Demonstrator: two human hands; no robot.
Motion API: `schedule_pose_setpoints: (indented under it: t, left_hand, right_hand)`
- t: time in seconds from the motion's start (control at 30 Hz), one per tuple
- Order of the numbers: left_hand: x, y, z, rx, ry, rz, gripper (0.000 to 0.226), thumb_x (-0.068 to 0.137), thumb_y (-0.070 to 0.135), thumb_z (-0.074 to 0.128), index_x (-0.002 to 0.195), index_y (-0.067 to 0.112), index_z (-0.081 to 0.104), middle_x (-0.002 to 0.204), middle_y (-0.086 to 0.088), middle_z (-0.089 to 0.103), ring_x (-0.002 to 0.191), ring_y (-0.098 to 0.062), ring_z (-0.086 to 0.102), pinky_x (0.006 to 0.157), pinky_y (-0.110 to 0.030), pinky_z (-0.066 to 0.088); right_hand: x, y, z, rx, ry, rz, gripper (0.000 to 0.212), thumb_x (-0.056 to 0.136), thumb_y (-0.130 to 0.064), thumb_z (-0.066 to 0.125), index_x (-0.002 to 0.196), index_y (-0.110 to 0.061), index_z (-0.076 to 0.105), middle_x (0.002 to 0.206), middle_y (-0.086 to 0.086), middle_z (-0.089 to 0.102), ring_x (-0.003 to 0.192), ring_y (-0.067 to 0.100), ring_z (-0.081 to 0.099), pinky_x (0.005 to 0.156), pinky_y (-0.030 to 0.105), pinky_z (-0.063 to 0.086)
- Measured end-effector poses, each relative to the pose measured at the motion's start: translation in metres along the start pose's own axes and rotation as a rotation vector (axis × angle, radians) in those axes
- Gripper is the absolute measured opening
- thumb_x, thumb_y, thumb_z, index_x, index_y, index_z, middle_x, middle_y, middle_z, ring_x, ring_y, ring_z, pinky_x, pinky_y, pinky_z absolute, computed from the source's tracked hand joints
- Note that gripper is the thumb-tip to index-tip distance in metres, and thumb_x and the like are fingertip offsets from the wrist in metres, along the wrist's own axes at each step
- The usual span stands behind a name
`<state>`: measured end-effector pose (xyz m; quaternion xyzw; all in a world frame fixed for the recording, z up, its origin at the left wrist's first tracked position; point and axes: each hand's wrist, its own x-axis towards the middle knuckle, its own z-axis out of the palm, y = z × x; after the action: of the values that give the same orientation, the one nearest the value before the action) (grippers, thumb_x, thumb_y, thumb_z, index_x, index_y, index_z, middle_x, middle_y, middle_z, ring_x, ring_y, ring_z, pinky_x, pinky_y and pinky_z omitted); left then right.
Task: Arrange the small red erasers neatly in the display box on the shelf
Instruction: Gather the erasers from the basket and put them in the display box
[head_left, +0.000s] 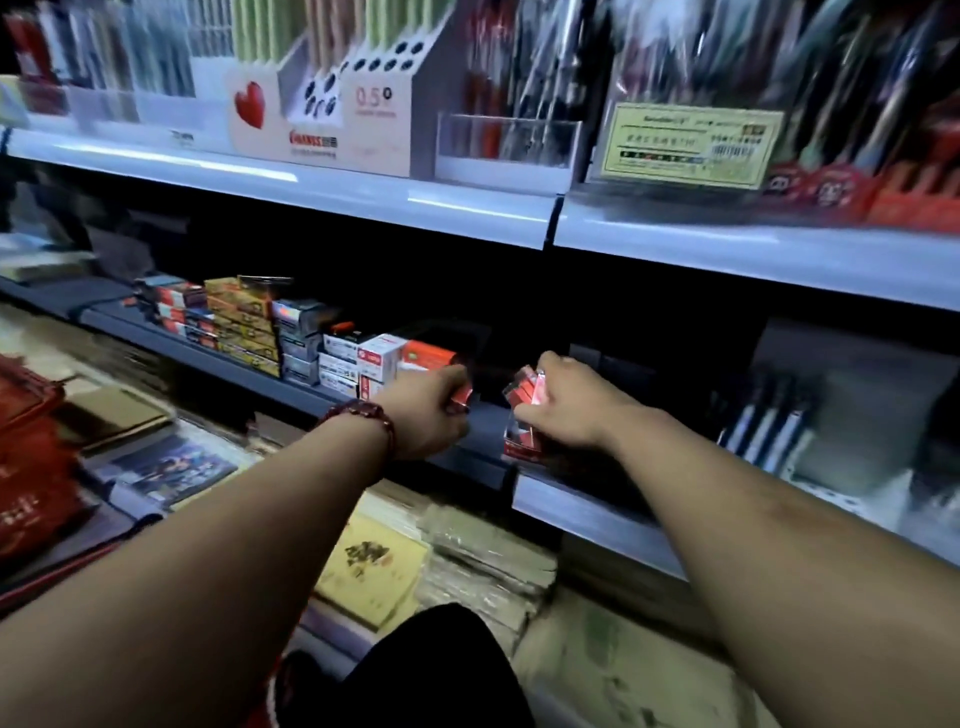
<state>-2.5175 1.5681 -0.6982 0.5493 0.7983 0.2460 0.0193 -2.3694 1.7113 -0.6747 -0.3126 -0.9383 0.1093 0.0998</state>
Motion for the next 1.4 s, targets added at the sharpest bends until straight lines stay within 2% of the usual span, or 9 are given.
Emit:
schedule_pose_setpoints:
  t: [0.13, 0.27, 0.43, 0.53, 0.73, 0.9, 1.03, 1.13, 1.4]
  left_hand:
    - [0.029, 0.018, 0.022, -0.214, 0.052, 0.026, 0.020, 0.088, 0.011, 0.066, 0.102, 0.022, 0.057, 0.080, 0.005, 0.057, 0.079, -0.019, 0.055, 0.057, -0.021, 0.034]
    - [0.059, 0.025, 0.044, -0.383, 0.063, 0.005, 0.023, 0.085, 0.010, 0.071, 0.101, 0.023, 0.060, 0.083, 0.008, 0.064, 0.078, -0.013, 0.061, 0.061, -0.006, 0.040]
    - [0.097, 0.041, 0.075, -0.492, 0.093, -0.065, 0.040, 0.086, 0.018, 0.069, 0.125, 0.017, 0.063, 0.106, -0.011, 0.073, 0.098, -0.029, 0.070, 0.085, -0.034, 0.057]
    - [0.108, 0.044, 0.093, -0.520, -0.011, -0.084, 0.037, 0.082, 0.015, 0.071, 0.119, 0.015, 0.064, 0.104, -0.009, 0.073, 0.098, -0.027, 0.070, 0.090, -0.039, 0.058]
    - [0.110, 0.044, 0.093, -0.723, -0.184, -0.073, 0.024, 0.085, -0.007, 0.061, 0.095, 0.015, 0.065, 0.080, -0.002, 0.065, 0.070, -0.013, 0.061, 0.060, -0.021, 0.050]
    - [0.103, 0.048, 0.083, -0.854, -0.090, -0.150, 0.030, 0.074, -0.002, 0.056, 0.100, 0.013, 0.062, 0.071, -0.008, 0.054, 0.060, -0.018, 0.051, 0.049, -0.022, 0.041]
    - [0.106, 0.045, 0.091, -0.888, 0.014, -0.276, 0.034, 0.057, 0.032, 0.057, 0.081, 0.008, 0.063, 0.071, -0.009, 0.060, 0.067, -0.027, 0.059, 0.066, -0.040, 0.049]
    - [0.106, 0.040, 0.097, -0.811, 0.112, -0.312, 0.051, 0.067, 0.053, 0.050, 0.087, 0.010, 0.068, 0.085, -0.008, 0.072, 0.087, -0.036, 0.071, 0.085, -0.050, 0.056]
    - [0.098, 0.027, 0.100, -0.784, 0.150, -0.269, 0.004, 0.092, 0.023, 0.069, 0.093, 0.024, 0.073, 0.090, -0.004, 0.077, 0.085, -0.024, 0.076, 0.084, -0.047, 0.063]
  right_hand:
    - [0.003, 0.028, 0.006, 0.001, 0.028, 0.067, 0.050, 0.086, -0.045, 0.069, 0.119, -0.011, 0.053, 0.125, 0.016, 0.060, 0.111, 0.034, 0.060, 0.085, 0.034, 0.046]
    - [0.007, 0.046, 0.005, 0.017, 0.042, 0.119, 0.028, 0.088, -0.044, 0.066, 0.098, -0.021, 0.053, 0.115, 0.013, 0.067, 0.105, 0.032, 0.064, 0.081, 0.033, 0.047]
    - [0.021, 0.062, -0.003, 0.066, -0.047, 0.258, 0.042, 0.095, -0.054, 0.051, 0.117, -0.021, 0.064, 0.124, 0.011, 0.065, 0.116, 0.029, 0.062, 0.081, 0.028, 0.039]
    - [0.025, 0.070, 0.001, 0.092, -0.126, 0.278, 0.042, 0.097, -0.049, 0.051, 0.125, -0.021, 0.064, 0.130, 0.009, 0.064, 0.111, 0.023, 0.060, 0.081, 0.025, 0.038]
    - [0.025, 0.081, 0.022, 0.205, -0.124, 0.208, 0.018, 0.091, -0.036, 0.066, 0.105, -0.026, 0.064, 0.100, -0.001, 0.064, 0.089, 0.018, 0.060, 0.075, 0.025, 0.044]
    - [0.023, 0.081, 0.027, 0.286, -0.010, 0.143, 0.015, 0.087, -0.042, 0.066, 0.094, -0.029, 0.063, 0.093, -0.005, 0.067, 0.088, 0.018, 0.065, 0.074, 0.028, 0.049]
    - [0.023, 0.072, 0.027, 0.362, 0.092, 0.186, 0.026, 0.098, -0.040, 0.048, 0.094, -0.019, 0.063, 0.103, 0.008, 0.067, 0.100, 0.028, 0.063, 0.077, 0.029, 0.042]
    - [0.024, 0.066, 0.027, 0.393, 0.131, 0.224, 0.039, 0.107, -0.030, 0.039, 0.110, -0.005, 0.068, 0.120, 0.022, 0.066, 0.112, 0.035, 0.061, 0.080, 0.030, 0.039]
    - [0.031, 0.062, 0.032, 0.662, 0.251, 0.345, 0.036, 0.107, -0.028, 0.042, 0.117, -0.004, 0.067, 0.121, 0.021, 0.065, 0.102, 0.028, 0.058, 0.076, 0.025, 0.033]
